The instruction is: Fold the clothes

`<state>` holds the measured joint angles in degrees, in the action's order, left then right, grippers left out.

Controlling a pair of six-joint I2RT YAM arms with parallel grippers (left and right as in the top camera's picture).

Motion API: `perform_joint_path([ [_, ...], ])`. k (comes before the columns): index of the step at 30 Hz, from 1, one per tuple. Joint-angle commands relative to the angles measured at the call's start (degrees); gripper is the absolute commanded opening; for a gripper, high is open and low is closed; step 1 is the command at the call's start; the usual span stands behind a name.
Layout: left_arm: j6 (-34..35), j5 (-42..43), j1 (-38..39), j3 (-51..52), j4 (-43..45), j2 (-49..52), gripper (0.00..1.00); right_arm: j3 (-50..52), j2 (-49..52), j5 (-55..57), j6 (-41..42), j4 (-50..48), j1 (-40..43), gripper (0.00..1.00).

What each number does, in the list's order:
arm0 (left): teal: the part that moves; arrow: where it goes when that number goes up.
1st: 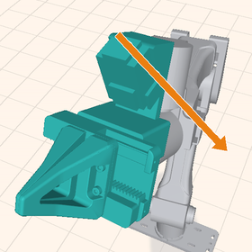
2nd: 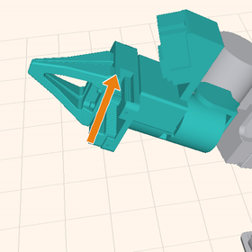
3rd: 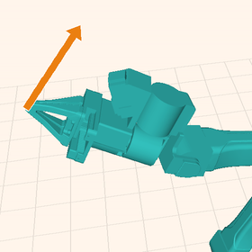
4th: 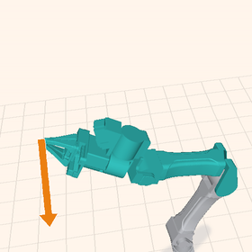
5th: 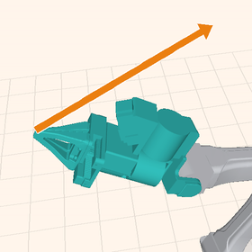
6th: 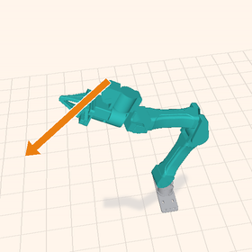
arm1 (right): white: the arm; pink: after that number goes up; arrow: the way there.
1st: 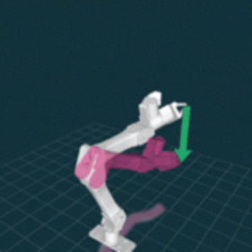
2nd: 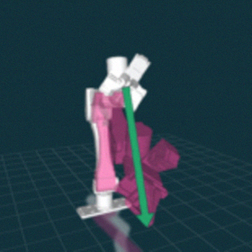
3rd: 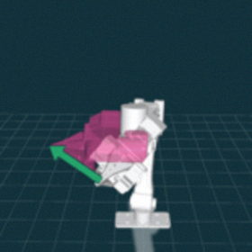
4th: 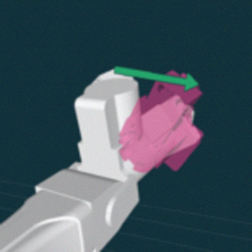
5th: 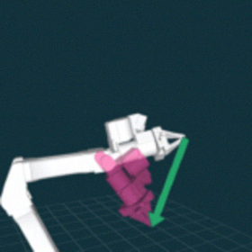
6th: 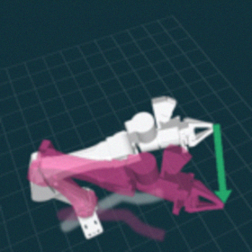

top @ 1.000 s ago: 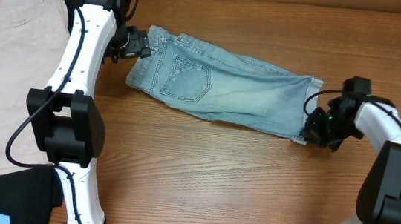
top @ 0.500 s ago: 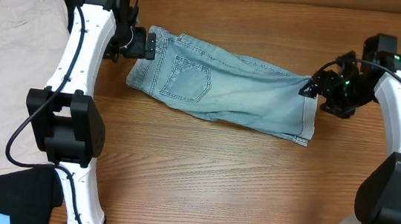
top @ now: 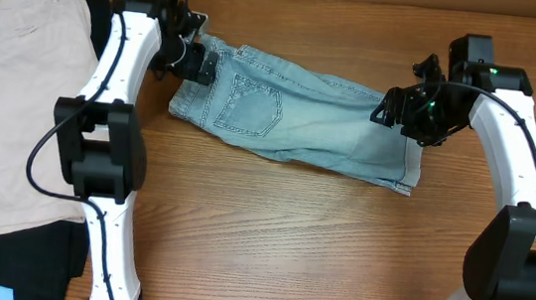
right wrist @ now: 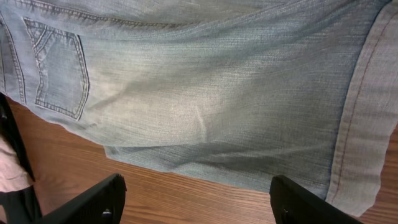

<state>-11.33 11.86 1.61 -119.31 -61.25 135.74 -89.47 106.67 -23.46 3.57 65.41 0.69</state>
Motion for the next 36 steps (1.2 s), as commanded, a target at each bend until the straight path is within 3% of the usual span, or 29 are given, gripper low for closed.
perform_joint_path([
  [1, -2.7, 1.7, -0.5, -0.7, 1.1, 1.2, 1.0, -0.6, -0.8, 1.3, -0.3, -0.1, 0.2, 0.78],
  [8, -2.6, 6.0, -0.4, -0.7, 0.6, 4.4, 0.96, -0.6, -0.8, 4.5, 1.6, 0.1, 0.2, 0.78],
  [13, -2.6, 10.9, -0.4, -0.7, -3.3, 5.3, 0.65, -0.6, -0.8, 5.9, 2.4, -0.1, 0.3, 0.76],
  [19, -1.7, 12.4, 0.1, -0.7, -4.9, 5.3, 0.04, -0.6, -0.8, 5.9, 2.5, -0.7, 0.3, 0.74],
  [24, 1.8, 12.4, 0.2, -1.4, -5.0, 5.0, 0.04, -0.6, -0.8, 5.9, 2.4, -0.5, 0.3, 0.69],
  [31, 3.7, 12.1, -1.6, -13.6, -16.1, 2.9, 0.04, 0.5, -0.2, 5.9, 4.0, -2.3, -0.1, 0.44],
  [33, 3.7, 12.0, -1.7, -19.0, -19.8, 2.5, 0.04, 2.8, -0.1, 5.9, 4.5, -4.9, -0.2, 0.33],
  [35, 3.7, 12.0, -1.7, -24.6, -23.3, 2.4, 0.04, 5.8, -0.1, 5.8, 6.3, -8.2, -0.3, 0.08],
  [36, 3.7, 12.0, -1.6, -27.3, -25.0, 2.4, 0.04, 7.7, -0.1, 5.8, 7.1, -10.3, -0.3, 0.04],
])
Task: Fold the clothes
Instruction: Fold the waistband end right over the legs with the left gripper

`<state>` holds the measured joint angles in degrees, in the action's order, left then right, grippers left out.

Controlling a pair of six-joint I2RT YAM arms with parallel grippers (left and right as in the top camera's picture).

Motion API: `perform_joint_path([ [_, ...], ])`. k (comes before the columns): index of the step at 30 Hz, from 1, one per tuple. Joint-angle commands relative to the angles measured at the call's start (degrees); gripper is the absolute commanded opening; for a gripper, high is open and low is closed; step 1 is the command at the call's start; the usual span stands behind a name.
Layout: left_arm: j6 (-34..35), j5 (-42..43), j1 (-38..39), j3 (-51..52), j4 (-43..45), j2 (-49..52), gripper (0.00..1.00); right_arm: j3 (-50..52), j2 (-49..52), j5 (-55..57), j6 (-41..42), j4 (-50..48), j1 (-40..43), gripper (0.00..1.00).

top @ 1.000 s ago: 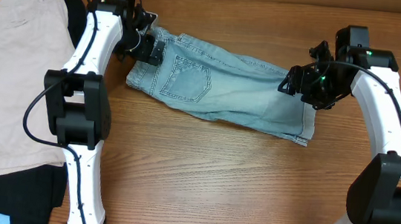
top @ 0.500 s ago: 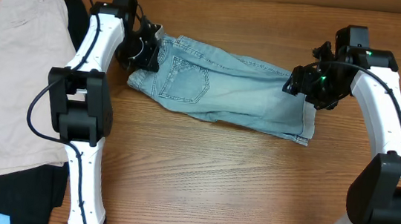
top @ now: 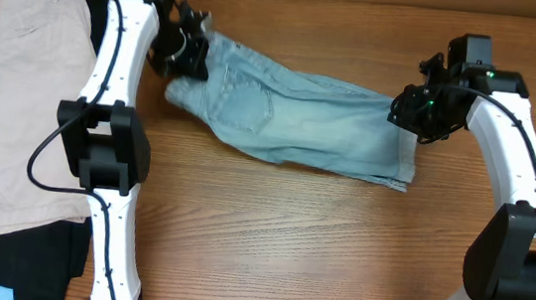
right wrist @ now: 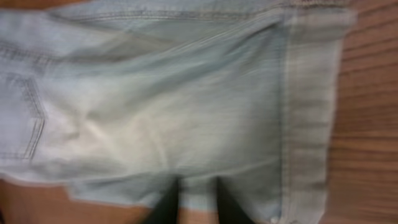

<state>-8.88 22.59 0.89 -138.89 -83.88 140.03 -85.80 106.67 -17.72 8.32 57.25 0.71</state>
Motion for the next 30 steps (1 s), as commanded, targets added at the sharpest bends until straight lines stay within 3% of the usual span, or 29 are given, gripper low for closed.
perform_joint_path([
  [1, 1.2, 1.2, -0.7, -9.4, -3.5, -1.8, 0.04, 5.6, -0.1, -0.4, 2.4, -3.9, -0.3, 0.04],
  [12, 1.2, -2.3, 3.8, -14.3, -9.3, -1.9, 0.04, 25.8, -0.1, -3.2, 5.5, -25.7, -0.5, 0.04],
  [18, 2.6, -2.3, 6.6, -17.4, -9.3, -1.9, 0.04, 26.9, 0.2, -2.9, 5.5, -26.8, -0.5, 0.04],
  [30, 13.9, -4.2, 15.0, -19.2, -5.9, -1.9, 0.04, 26.9, 4.8, -2.9, 6.8, -27.2, -0.5, 0.04],
])
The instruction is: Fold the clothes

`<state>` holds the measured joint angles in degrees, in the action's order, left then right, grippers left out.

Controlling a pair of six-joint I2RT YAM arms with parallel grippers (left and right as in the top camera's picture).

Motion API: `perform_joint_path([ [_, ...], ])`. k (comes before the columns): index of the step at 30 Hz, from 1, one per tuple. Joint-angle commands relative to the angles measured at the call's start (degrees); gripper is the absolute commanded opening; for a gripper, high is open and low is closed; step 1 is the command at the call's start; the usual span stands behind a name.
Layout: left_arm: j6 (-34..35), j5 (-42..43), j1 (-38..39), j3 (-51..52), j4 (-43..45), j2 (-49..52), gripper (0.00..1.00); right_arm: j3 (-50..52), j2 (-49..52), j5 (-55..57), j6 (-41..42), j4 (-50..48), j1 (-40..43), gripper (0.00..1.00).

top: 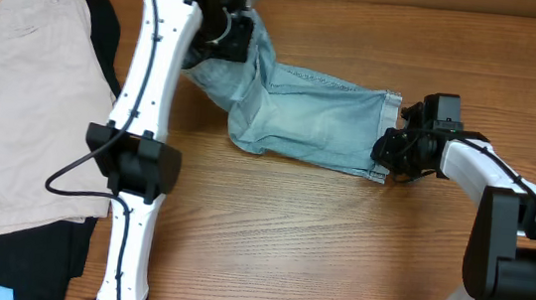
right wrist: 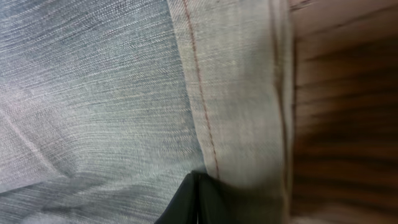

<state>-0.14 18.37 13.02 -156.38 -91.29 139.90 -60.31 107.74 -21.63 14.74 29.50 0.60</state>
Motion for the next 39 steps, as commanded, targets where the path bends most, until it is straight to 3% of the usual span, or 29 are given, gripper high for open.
perform_joint_path([
  [1, 5.5, 0.0, 3.8, -1.7, 2.0, -1.8, 0.04, 1.4, 4.6, 1.0, 0.4, 0.3, -0.4, 0.04],
  [20, 12.0, -1.2, 19.7, -1.4, 12.2, -1.4, 0.04, 1.4, 6.7, 1.0, 0.6, 0.5, -0.1, 0.04],
  [27, 13.5, -5.4, 22.7, 3.3, 16.7, -1.4, 0.18, 1.2, 6.6, 0.5, 0.8, 0.6, -0.1, 0.04],
  [32, 13.9, -5.5, 24.5, 7.5, 20.9, -1.4, 0.26, -3.8, -1.9, -7.6, 1.7, 5.7, 3.9, 0.04],
  [39, 14.0, -5.4, 25.0, 9.8, 23.1, -1.4, 0.28, -15.3, -18.7, -9.6, 2.0, 16.2, 11.2, 0.04],
])
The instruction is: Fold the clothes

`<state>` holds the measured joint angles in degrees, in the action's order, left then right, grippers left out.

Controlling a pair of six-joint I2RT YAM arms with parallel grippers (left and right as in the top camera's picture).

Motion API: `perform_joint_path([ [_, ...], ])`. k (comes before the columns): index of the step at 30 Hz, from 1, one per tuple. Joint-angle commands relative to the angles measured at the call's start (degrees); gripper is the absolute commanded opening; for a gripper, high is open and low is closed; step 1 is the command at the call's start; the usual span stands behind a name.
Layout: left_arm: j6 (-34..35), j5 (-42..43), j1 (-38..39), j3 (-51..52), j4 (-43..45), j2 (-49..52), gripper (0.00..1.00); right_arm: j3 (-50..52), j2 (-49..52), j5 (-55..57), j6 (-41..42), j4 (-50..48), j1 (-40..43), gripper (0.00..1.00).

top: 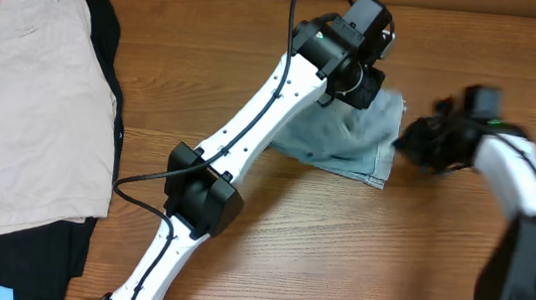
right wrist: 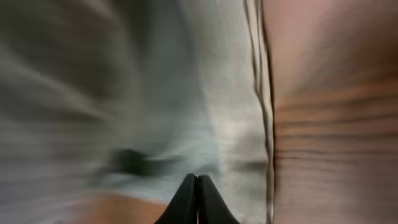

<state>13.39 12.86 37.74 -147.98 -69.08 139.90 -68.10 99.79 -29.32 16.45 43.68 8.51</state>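
Observation:
The light denim shorts (top: 344, 143) lie doubled over in a short bundle right of the table's middle. My left gripper (top: 366, 88), its arm stretched far across, sits on the bundle's upper right, shut on the carried-over waist end. My right gripper (top: 403, 142), smeared by motion, is just right of the leg hem. In the right wrist view its fingertips (right wrist: 196, 180) are pressed together. The denim (right wrist: 186, 93) and its hem (right wrist: 258, 74) look blurred and farther off behind them. I cannot make out any cloth between the tips.
Beige shorts (top: 34, 95) lie flat at the far left on top of black garments. The wooden table (top: 337, 257) shows bare around the denim. My left arm's long white link (top: 250, 128) crosses the table's middle diagonally.
My left gripper has moved from the back centre to the right with the waist end, which now lies over the leg end. My right gripper has shifted slightly right, off the hem it pinched.
The denim shorts lay spread out, with my left gripper at the waist and my right open at the leg hem. Then my right shut on the hem. The left then held the waist raised at the back centre, and now holds it over the hem.

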Motion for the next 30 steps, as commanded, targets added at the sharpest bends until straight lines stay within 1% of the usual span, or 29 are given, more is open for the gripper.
perform_joint_path([
  [1, 0.4, 0.1, 0.2, 1.5, 1.2, -1.4, 0.3, -9.2, -13.0, -1.9, 0.3, 3.4, 4.5, 0.04],
  [3, 0.7, 0.4, 0.2, 1.5, 1.6, -1.4, 0.39, -11.3, -16.4, -1.9, 0.3, 5.0, 6.5, 0.04],
  [4, 0.6, 0.3, 0.2, 1.5, 1.9, -1.4, 0.5, -12.0, -18.3, -1.9, 0.4, 5.7, 7.5, 0.04],
  [6, 0.3, 0.0, 0.2, 1.5, 2.4, -1.4, 0.65, -12.5, -21.1, -1.9, 0.4, 6.4, 9.1, 0.06],
  [7, 0.1, -0.5, 0.2, 1.4, 2.5, -1.4, 0.76, -12.5, -22.0, -1.6, 0.4, 6.9, 9.6, 0.08],
  [8, 0.1, -1.3, -0.2, 1.1, 2.4, -1.6, 0.82, -12.5, -22.6, -1.0, 0.3, 7.8, 9.9, 0.12],
  [9, 0.1, -1.8, -0.7, 0.6, 2.1, -1.7, 0.95, -12.5, -22.6, -0.1, 0.3, 9.1, 9.9, 0.16],
  [10, 0.2, -2.1, -1.5, -0.3, 1.4, -2.1, 1.0, -12.4, -22.3, 0.3, 0.3, 10.1, 9.9, 0.22],
  [13, 0.4, -2.1, -4.5, -3.3, -1.3, -3.5, 1.0, -11.6, -20.1, 1.0, -0.4, 12.7, 8.9, 0.36],
  [14, 0.4, -2.2, -5.8, -4.3, -2.3, -4.2, 1.0, -11.4, -18.8, 1.0, -0.6, 13.3, 8.4, 0.42],
  [15, 0.4, -2.3, -7.5, -5.3, -3.4, -4.9, 1.0, -11.2, -17.7, 1.0, -0.8, 13.5, 7.9, 0.52],
  [16, 0.6, -2.5, -8.9, -6.1, -4.3, -5.5, 1.0, -10.9, -16.2, 1.0, -1.2, 13.6, 7.2, 0.65],
  [17, 0.6, -2.6, -10.6, -6.7, -5.2, -6.2, 1.0, -10.7, -14.8, 1.0, -1.3, 13.7, 6.6, 0.91],
  [18, 0.6, -2.6, -12.1, -7.0, -5.7, -6.7, 1.0, -10.6, -13.0, 1.0, -1.2, 13.7, 5.7, 1.0],
  [22, 1.2, -2.5, -18.0, -7.0, -7.6, -7.6, 1.0, -10.6, -5.6, 1.2, -1.2, 12.7, 1.4, 1.0],
  [26, 1.7, -2.5, -22.5, -7.0, -9.3, -7.5, 1.0, -10.6, 2.1, 1.5, -1.1, 9.1, -2.6, 1.0],
  [30, 1.6, -2.6, -25.2, -7.0, -10.1, -7.5, 1.0, -10.6, 8.9, 5.7, 4.5, 5.0, -4.9, 1.0],
])
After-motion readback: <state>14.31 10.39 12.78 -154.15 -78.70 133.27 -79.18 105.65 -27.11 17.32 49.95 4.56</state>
